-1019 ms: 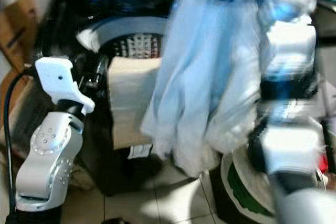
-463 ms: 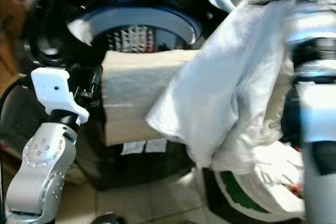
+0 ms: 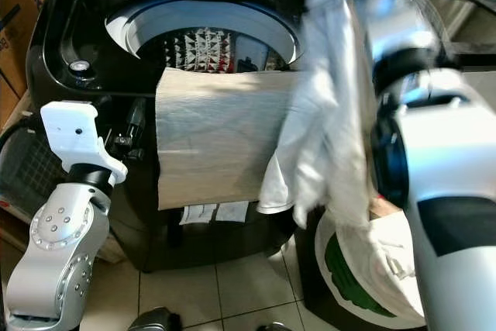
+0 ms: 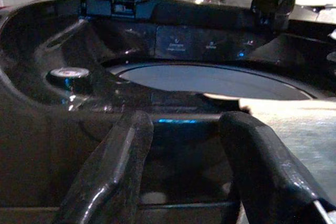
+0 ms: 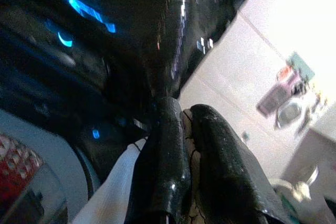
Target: Clothes washing
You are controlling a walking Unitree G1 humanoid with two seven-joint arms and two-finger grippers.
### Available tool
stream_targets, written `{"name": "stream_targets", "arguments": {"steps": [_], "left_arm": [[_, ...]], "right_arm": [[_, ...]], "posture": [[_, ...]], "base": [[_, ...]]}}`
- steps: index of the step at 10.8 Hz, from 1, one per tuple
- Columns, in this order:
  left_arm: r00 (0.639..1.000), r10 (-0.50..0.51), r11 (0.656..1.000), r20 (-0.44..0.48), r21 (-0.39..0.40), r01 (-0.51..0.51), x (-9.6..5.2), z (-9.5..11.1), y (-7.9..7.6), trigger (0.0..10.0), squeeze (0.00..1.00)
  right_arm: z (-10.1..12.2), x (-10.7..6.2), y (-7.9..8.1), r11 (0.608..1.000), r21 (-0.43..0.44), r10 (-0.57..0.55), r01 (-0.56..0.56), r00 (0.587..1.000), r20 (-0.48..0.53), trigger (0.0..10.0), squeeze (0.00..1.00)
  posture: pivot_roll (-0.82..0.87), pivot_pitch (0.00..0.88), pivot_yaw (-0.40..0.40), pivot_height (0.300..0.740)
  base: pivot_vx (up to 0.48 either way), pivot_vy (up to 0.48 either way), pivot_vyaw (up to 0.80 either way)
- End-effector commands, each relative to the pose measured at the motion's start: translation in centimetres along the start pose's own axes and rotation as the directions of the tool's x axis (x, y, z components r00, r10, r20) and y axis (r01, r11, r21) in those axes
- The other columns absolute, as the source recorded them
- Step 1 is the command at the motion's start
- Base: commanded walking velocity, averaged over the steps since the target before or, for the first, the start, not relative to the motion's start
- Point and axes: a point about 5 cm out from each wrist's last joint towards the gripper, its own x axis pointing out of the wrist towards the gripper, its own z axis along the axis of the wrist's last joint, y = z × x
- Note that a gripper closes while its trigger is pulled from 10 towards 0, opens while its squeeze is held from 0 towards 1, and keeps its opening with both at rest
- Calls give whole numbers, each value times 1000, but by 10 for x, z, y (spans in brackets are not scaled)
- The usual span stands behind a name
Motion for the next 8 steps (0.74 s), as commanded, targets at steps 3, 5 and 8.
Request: {"name": "stream_targets", "arguments": {"steps": [3, 5, 8], "left_arm": [[1000, -11, 1000, -22, -24, 11, 5, -3, -3, 10000, 0], [999, -24, 999, -38, -22, 23, 2, -4, -6, 10000, 0], [997, 16, 1000, -69, -2, -16, -9, -6, -1, 10000, 0]], "right_arm": [[-17, -3, 9, 963, -238, 92, -125, 985, -146, 0, 0], [-54, -14, 29, 815, -502, 130, -288, 936, -326, 0, 0], [-92, -33, 80, 544, -624, 278, -561, 822, -496, 0, 0]], "posture": [[164, 0, -85, 740], [184, 0, -95, 740], [244, 0, -142, 740]], "base": [[0, 0, 0], [0, 0, 0], [0, 0, 0]]}}
